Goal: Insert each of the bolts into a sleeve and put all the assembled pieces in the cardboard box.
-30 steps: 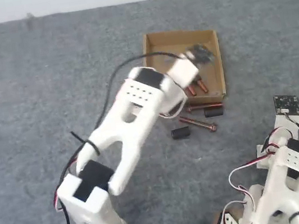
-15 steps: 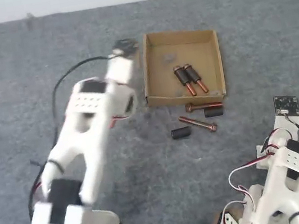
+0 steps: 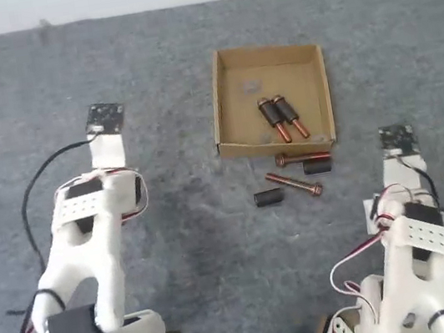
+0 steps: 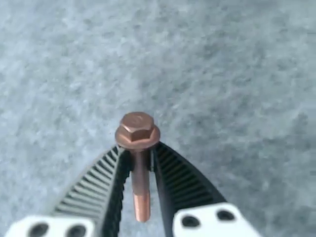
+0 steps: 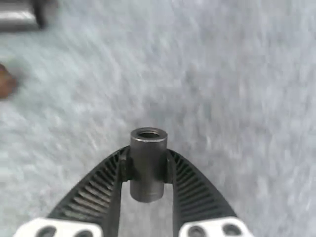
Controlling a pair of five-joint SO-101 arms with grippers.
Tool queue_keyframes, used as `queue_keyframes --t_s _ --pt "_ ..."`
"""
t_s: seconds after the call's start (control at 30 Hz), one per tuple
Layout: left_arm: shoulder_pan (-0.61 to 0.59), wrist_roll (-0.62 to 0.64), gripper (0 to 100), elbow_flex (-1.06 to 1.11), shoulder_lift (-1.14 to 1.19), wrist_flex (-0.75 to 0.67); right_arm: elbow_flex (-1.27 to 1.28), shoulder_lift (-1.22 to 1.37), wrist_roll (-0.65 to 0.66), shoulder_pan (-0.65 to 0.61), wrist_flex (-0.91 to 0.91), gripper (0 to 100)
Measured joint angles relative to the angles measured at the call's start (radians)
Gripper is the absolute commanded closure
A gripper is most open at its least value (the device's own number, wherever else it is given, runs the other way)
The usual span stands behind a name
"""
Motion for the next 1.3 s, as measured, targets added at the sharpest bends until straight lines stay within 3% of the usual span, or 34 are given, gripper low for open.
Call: queue_keyframes --t_s 0.37,0.7,0.83,1.1,1.3 --pt "-0.014 0.000 99 0.094 -0.103 -0.064 -0.115 0.000 0.000 -0.144 -0.256 99.0" --pt "-0.014 0.000 99 0.094 -0.109 -0.071 0.028 0.000 0.002 -0.276 -0.832 98.9" --pt "-0.014 0.000 99 0.094 -0.109 -0.071 0.038 0.000 -0.006 -0.318 -0.927 98.8" --pt "-0.017 0.000 99 0.094 -0.109 -0.071 0.038 0.000 -0.348 -0.420 -0.947 98.8" --pt "-0.017 0.000 99 0.094 -0.109 -0.071 0.037 0.006 -0.384 -0.488 -1.016 98.8"
